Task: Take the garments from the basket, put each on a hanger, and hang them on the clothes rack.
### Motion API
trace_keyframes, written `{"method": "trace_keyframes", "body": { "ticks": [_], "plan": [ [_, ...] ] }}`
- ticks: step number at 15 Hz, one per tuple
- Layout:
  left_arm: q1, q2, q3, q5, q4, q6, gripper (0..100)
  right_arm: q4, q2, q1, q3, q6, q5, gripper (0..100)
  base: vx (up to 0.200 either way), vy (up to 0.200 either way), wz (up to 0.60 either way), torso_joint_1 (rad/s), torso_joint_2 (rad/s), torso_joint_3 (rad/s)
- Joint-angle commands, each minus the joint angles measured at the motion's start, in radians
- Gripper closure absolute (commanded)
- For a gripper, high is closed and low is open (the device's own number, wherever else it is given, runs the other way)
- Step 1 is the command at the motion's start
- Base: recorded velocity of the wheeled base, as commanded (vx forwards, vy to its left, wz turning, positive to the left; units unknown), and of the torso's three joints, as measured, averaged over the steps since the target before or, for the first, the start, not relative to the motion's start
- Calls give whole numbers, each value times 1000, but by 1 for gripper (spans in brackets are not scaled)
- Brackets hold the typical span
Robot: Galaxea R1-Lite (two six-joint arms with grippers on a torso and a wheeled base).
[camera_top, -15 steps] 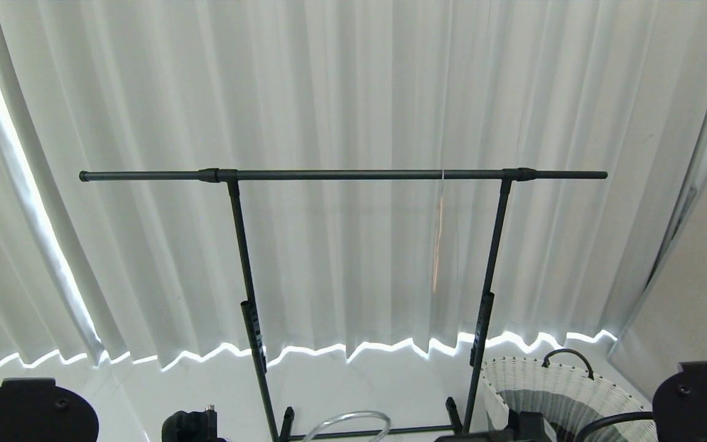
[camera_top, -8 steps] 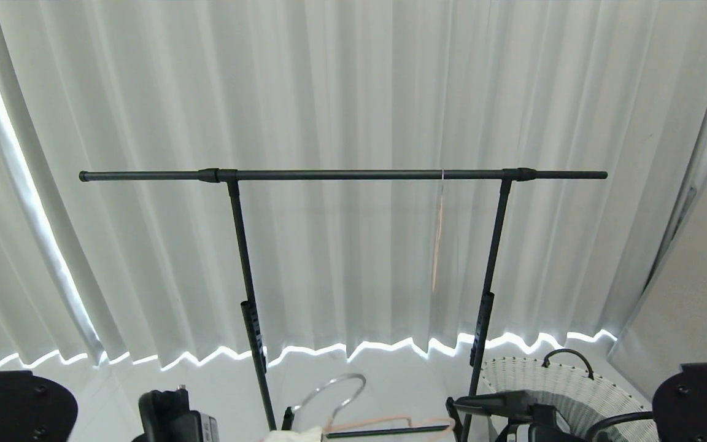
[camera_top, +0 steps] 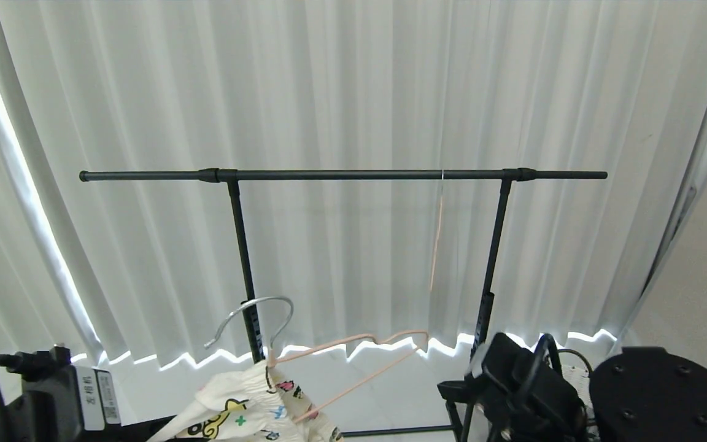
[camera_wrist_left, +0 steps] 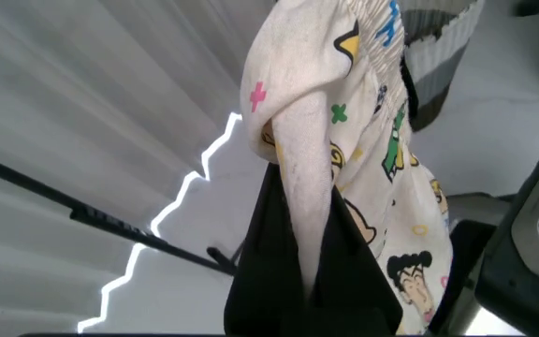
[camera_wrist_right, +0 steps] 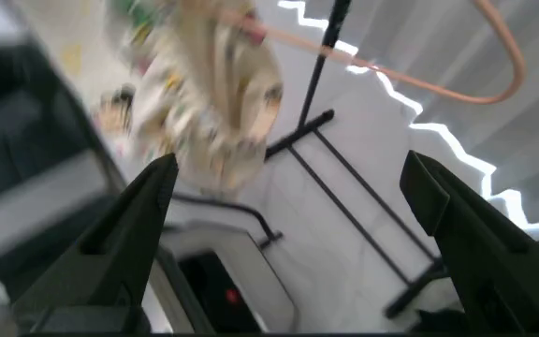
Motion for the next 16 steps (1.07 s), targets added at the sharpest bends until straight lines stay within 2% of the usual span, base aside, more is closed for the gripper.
{"method": "trace_keyframes", "body": {
  "ticks": [1,3,8,14,16],
  "plan": [
    [0,-45,-15,0,-1,1,100,-11,140,1,-108,100,-57,0,0,0,0,0,0,0],
    [-3,-47,-36,-2,-1,3,100,-13,197,2,-148,137,-89,0,0,0,0,0,0,0],
    [-18,-44,-84,-3,-1,3,100,-13,284,7,-220,134,-95,0,0,0,0,0,0,0],
    [-17,-31,-108,0,-1,-2,100,-13,322,62,-220,100,-109,0,0,0,0,0,0,0],
    [-13,-28,-130,3,-1,-3,100,-13,370,45,-220,91,-215,0,0,0,0,0,0,0]
  ]
}}
